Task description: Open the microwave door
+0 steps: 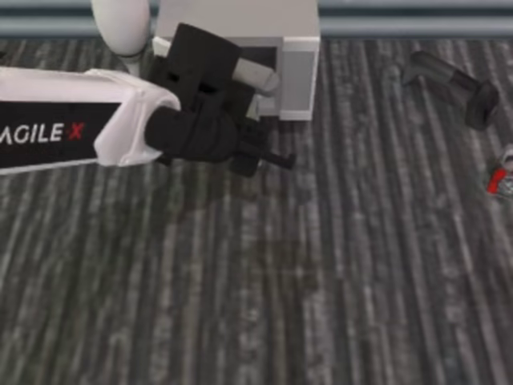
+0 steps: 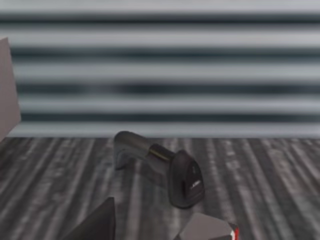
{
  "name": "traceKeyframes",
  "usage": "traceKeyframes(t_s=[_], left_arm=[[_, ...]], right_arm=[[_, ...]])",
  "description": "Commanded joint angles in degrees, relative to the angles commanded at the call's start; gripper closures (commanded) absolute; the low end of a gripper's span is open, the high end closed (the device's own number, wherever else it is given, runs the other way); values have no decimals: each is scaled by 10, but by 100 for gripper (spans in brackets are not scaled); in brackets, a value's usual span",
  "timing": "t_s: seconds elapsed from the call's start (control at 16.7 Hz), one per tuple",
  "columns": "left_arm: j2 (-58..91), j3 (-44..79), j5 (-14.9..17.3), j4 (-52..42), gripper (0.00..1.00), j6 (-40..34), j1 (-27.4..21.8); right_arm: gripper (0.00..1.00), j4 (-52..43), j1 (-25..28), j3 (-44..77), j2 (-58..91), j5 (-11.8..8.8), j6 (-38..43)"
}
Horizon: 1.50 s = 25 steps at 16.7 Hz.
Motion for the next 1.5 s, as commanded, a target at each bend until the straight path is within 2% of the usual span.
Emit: traceKeyframes(t_s=[1.5], left_arm=[[-1, -3, 3, 0, 100, 4, 1]], right_arm=[[0, 0, 0, 0, 0, 0, 0]])
